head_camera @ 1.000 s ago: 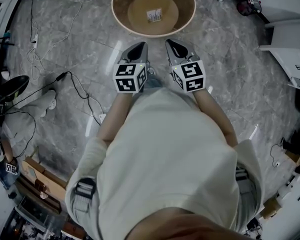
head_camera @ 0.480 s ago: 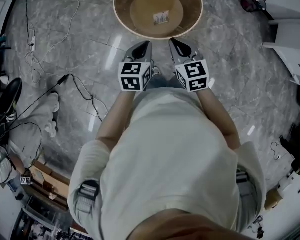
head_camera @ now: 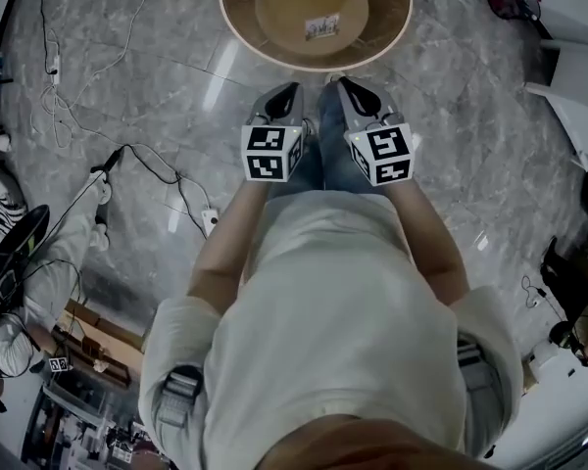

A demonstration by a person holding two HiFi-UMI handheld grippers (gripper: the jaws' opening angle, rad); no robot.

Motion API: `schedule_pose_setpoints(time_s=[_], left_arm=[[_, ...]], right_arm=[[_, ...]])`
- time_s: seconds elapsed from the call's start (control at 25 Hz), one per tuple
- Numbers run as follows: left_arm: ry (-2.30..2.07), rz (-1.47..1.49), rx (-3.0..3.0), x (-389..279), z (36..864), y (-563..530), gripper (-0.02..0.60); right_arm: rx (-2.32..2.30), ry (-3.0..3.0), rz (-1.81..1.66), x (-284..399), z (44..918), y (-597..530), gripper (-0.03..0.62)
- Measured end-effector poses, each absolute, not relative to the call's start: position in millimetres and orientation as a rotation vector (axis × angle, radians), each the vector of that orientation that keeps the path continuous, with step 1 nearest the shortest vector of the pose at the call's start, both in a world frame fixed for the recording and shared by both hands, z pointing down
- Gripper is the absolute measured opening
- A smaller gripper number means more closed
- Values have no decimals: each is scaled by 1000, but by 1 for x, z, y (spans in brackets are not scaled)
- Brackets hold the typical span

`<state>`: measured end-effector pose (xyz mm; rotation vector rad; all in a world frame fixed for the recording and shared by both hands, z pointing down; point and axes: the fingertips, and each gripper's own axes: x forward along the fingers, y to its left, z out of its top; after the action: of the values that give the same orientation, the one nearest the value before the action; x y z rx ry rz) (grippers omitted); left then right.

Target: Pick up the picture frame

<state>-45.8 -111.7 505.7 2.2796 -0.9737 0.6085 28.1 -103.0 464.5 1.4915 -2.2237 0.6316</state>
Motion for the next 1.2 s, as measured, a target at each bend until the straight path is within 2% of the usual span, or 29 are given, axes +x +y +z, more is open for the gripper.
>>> schedule_pose_setpoints(time_s=[1.2], left_arm=[[-984,823,2070,8,722,-209,2]], right_arm=[[1253,-2088,827,99,688,-207,0]])
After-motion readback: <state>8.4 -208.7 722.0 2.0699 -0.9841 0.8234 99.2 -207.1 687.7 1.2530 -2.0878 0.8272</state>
